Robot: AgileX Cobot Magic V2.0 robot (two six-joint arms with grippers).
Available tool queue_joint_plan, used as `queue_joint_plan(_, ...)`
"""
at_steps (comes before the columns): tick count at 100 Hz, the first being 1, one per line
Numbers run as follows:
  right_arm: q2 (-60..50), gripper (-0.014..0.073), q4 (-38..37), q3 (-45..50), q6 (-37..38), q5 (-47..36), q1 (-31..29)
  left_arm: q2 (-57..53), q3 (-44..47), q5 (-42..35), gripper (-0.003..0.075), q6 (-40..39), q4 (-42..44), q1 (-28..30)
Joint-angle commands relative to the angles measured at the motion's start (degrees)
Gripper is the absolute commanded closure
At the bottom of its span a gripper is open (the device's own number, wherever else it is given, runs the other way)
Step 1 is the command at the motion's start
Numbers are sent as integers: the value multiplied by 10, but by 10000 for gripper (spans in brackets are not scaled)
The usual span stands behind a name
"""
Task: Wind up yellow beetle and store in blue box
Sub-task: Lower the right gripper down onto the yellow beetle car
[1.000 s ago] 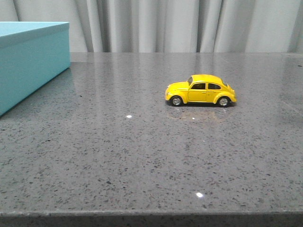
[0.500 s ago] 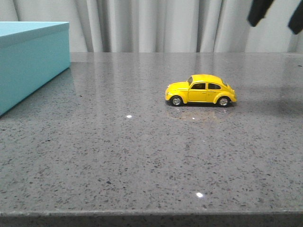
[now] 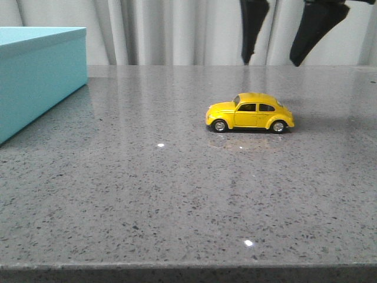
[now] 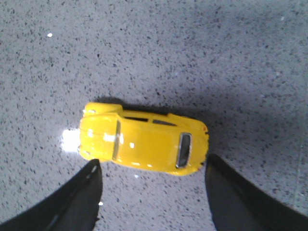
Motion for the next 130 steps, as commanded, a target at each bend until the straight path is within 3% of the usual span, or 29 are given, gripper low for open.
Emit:
queue_joint_plan(1,-5,63,-13,-37,20,-4,3,8,-21,-47,365,-5,-3,0)
queue_joint_plan(9,10,29,-9,-48,31,8,5,8,-21,-50,365,-5,-3,0)
queue_joint_plan(52,37,32,-7,-50,79,13,13,8,-21,-57,365,-5,-3,-24)
queue_joint_plan(130,68,32,-13,-49,98,12,4,8,-21,-57,365,-5,-3,-24)
